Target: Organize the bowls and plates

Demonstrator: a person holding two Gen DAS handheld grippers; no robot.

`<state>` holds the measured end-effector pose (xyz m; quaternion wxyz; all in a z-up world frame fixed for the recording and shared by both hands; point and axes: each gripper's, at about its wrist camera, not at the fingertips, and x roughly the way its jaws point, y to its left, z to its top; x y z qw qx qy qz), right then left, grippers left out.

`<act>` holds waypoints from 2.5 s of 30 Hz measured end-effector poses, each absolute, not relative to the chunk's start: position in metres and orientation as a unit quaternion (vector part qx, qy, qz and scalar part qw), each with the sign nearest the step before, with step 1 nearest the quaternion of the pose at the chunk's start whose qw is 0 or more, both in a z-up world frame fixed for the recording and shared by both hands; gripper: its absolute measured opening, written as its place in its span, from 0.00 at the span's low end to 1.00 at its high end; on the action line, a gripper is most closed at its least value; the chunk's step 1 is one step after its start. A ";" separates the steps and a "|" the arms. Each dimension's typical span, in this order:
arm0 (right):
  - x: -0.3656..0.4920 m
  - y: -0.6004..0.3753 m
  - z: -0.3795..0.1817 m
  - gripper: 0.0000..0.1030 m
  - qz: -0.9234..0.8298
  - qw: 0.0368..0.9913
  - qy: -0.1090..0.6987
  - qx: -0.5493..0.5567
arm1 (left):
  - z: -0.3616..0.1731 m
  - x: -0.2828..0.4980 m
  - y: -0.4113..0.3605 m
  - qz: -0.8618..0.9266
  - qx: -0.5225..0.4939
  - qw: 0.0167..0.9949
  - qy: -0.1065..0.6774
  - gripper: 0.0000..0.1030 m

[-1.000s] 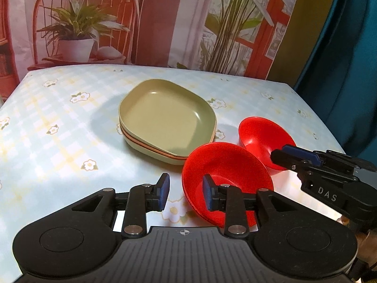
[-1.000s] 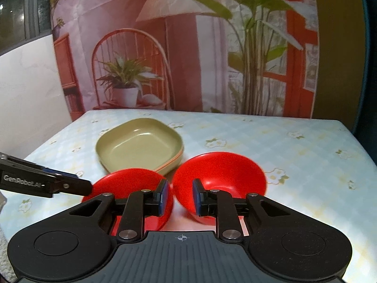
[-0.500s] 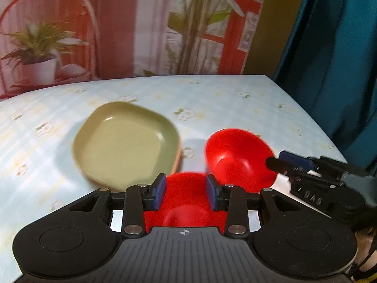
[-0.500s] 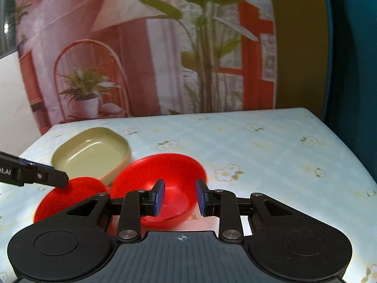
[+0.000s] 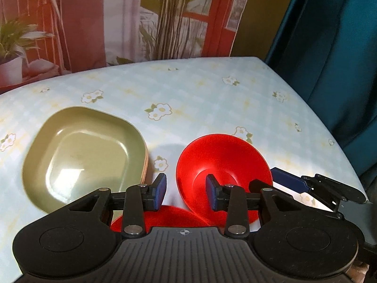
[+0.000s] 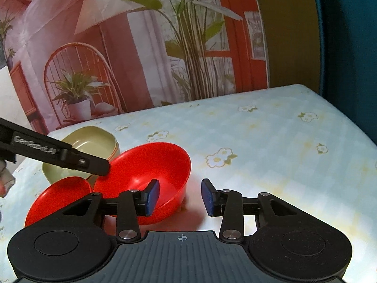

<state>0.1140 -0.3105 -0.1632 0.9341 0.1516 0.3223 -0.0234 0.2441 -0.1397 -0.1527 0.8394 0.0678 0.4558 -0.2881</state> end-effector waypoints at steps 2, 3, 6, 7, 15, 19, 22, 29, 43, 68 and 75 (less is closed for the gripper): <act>0.115 -0.312 -0.166 0.36 -0.022 0.933 0.325 0.155 | -0.156 0.247 -0.142 -0.292 0.071 0.835 0.460 0.37; 0.116 -0.312 -0.167 0.36 -0.020 0.932 0.325 0.157 | -0.158 0.249 -0.145 -0.293 0.072 0.834 0.463 0.37; 0.118 -0.312 -0.169 0.36 -0.013 0.930 0.327 0.167 | -0.161 0.250 -0.147 -0.299 0.073 0.829 0.468 0.37; 0.118 -0.313 -0.169 0.36 -0.011 0.930 0.327 0.169 | -0.161 0.249 -0.145 -0.301 0.071 0.828 0.468 0.37; 0.119 -0.313 -0.172 0.27 0.003 0.927 0.326 0.186 | -0.163 0.249 -0.147 -0.304 0.080 0.833 0.455 0.27; 0.119 -0.314 -0.172 0.22 -0.005 0.926 0.328 0.188 | -0.159 0.247 -0.147 -0.307 0.077 0.834 0.451 0.27; 0.119 -0.317 -0.171 0.19 -0.011 0.925 0.328 0.194 | -0.152 0.244 -0.147 -0.311 0.078 0.838 0.441 0.27; 0.118 -0.317 -0.156 0.19 -0.016 0.930 0.313 0.189 | -0.132 0.237 -0.144 -0.317 0.073 0.849 0.417 0.27; 0.117 -0.291 -0.119 0.19 0.007 0.941 0.302 0.155 | -0.105 0.213 -0.111 -0.304 0.051 0.869 0.388 0.27; 0.098 -0.210 -0.102 0.19 0.074 0.932 0.345 0.088 | -0.132 0.161 -0.025 -0.265 -0.029 0.883 0.387 0.28; 0.097 -0.204 -0.109 0.21 0.075 0.929 0.353 0.080 | -0.141 0.160 -0.021 -0.258 -0.046 0.884 0.387 0.29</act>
